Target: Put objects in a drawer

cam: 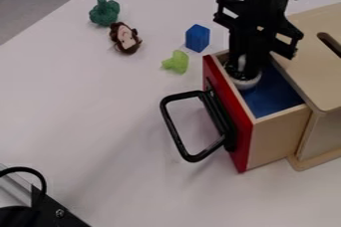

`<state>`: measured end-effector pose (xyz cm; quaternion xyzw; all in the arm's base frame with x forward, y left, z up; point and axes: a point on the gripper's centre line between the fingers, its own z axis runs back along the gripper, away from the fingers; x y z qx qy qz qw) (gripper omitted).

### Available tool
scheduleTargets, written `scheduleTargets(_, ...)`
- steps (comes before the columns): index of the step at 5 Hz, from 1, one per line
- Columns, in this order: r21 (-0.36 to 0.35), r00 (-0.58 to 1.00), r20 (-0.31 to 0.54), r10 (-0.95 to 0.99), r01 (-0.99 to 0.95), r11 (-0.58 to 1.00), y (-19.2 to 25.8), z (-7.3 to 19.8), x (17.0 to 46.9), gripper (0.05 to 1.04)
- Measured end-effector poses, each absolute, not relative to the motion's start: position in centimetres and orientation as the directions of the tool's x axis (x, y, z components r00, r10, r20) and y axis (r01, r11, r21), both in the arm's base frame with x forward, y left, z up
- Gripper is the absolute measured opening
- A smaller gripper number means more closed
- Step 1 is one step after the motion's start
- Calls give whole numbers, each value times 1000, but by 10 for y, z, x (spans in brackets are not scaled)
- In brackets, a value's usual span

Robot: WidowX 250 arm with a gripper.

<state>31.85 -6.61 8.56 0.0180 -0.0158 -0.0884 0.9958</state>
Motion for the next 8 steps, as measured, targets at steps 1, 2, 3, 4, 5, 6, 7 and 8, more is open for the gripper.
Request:
scheduleTargets(1,35,983,28,-182,181,983,-67,84,319,241)
scheduleTargets(2,26,982,0,-190,190,982,-68,77,316,477)
scheduleTargets(3,26,982,-22,-189,189,982,-67,74,312,678)
scheduleTargets(4,34,980,-25,-199,199,979,-67,74,309,786)
scheduleTargets(5,41,978,-23,-209,210,977,-68,76,305,901)
scheduleTargets(6,41,981,22,-194,193,980,-67,97,303,988)
scheduleTargets(7,38,981,79,-179,176,984,-62,121,297,988)
scheduleTargets(8,32,976,124,-181,178,983,-60,141,292,988)
